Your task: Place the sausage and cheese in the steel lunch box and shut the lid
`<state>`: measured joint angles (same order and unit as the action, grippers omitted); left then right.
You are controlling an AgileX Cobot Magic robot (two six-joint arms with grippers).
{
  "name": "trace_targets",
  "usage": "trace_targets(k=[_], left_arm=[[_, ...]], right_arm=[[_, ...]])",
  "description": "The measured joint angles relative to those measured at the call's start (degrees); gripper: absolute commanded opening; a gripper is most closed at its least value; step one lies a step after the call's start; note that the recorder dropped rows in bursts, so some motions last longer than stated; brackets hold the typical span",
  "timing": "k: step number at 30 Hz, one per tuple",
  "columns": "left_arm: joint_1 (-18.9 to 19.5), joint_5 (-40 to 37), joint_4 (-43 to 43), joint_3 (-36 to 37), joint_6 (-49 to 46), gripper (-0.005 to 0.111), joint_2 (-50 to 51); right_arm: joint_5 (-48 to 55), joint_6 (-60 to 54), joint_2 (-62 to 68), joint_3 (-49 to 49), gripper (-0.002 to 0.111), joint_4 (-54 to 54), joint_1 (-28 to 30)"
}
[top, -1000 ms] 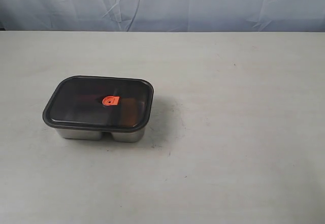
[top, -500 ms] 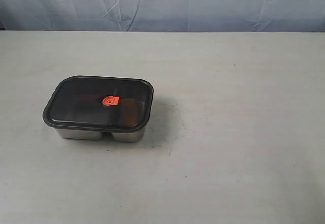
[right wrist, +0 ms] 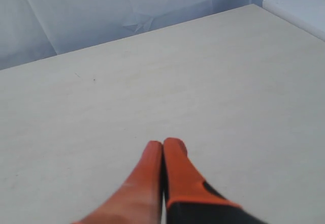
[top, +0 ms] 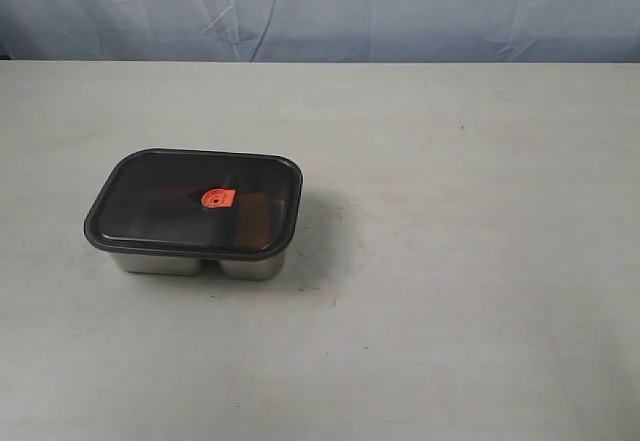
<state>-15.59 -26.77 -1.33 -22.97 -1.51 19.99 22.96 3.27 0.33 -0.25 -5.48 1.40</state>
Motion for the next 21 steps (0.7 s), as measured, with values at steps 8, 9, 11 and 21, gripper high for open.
trace_targets(k=[8, 9, 11, 21], left_arm=[[1.5, 11.9, 1.3, 16.8, 0.0, 0.000, -10.6], [2.2, 13.2, 1.3, 18.0, 0.0, 0.000, -11.5], [4.5, 14.7, 1.3, 20.8, 0.0, 0.000, -13.5], [13.4, 13.6, 1.3, 22.8, -0.1, 0.000, -19.5]], right_arm=[[-0.1, 0.0, 0.0, 0.1, -0.001, -1.1, 0.0], [-0.1, 0.0, 0.0, 0.1, -0.001, -1.2, 0.0], [-0.1, 0.0, 0.0, 0.1, -0.001, -1.2, 0.0], [-0.1, -0.1, 0.0, 0.1, -0.001, -1.3, 0.0]])
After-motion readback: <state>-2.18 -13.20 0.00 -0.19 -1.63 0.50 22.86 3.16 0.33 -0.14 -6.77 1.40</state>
